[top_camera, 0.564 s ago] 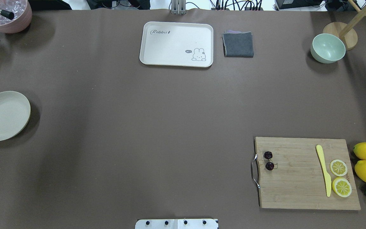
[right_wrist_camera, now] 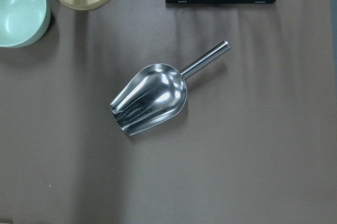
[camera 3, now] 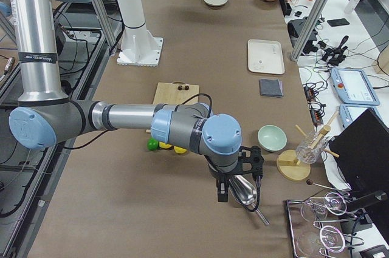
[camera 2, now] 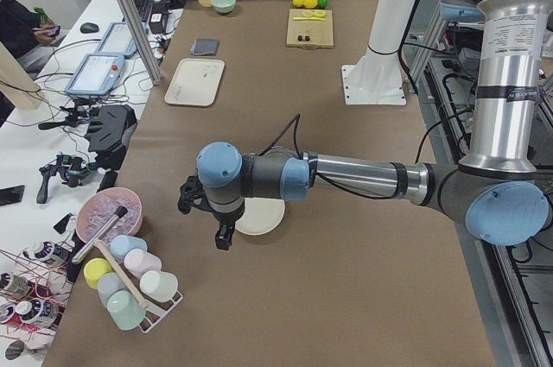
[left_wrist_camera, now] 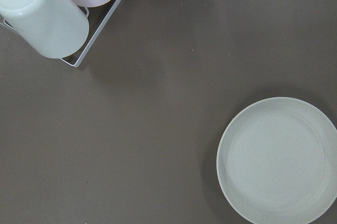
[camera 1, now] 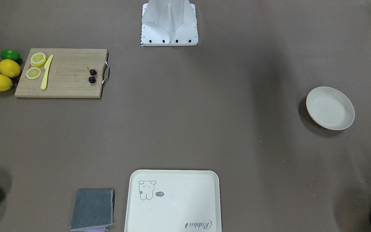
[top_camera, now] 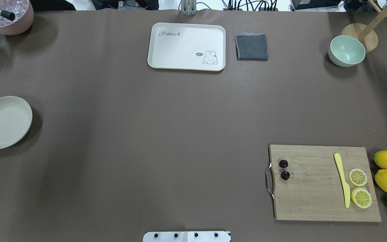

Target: Place red cherry on plate

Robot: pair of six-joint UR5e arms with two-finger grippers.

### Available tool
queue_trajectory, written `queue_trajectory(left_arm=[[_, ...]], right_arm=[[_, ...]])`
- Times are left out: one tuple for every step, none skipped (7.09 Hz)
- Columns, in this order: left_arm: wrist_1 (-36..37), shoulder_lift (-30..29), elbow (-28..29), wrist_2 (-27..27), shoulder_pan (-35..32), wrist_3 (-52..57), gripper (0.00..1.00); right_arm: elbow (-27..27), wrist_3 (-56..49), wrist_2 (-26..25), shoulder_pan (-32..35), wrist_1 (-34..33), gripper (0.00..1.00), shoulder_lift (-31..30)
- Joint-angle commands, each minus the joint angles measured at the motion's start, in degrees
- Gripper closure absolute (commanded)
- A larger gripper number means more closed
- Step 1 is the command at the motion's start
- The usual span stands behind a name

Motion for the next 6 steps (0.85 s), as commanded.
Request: queue_trajectory(left_arm=[[-1.6,-0.4,4.1,-0.2,1.1,5.2,0.02],[-1.3,-2.4,6.8,-1.1,1.4,6.6,0.02],[-1.9,-4.6,11.0,-6.2,1.4,6.8,0.02],[-2.0,-4.8,11.4,-10.9,1.4,6.8,0.02],[-1.9,-4.8,11.4,-13.4,1.4,6.6,0.02],[-1.7,-4.5,11.4,-17.0,1.5,6.2,0.02]], right_arm=[[0.0,0.1,0.7,0.6,-0.4,0.0,-0.2],[1.0,0.5,1.5,0.3,-1.4,0.0,-0.4],[2.1,1.0,1.6,-1.6,-3.3,0.0,-0.1],[2.4,1.1,2.1,-3.0,-3.8,0.0,0.0],[2.4,1.1,2.7,-4.1,-3.8,0.0,0.1],[2.4,1.9,2.7,-5.0,-3.7,0.0,0.4]])
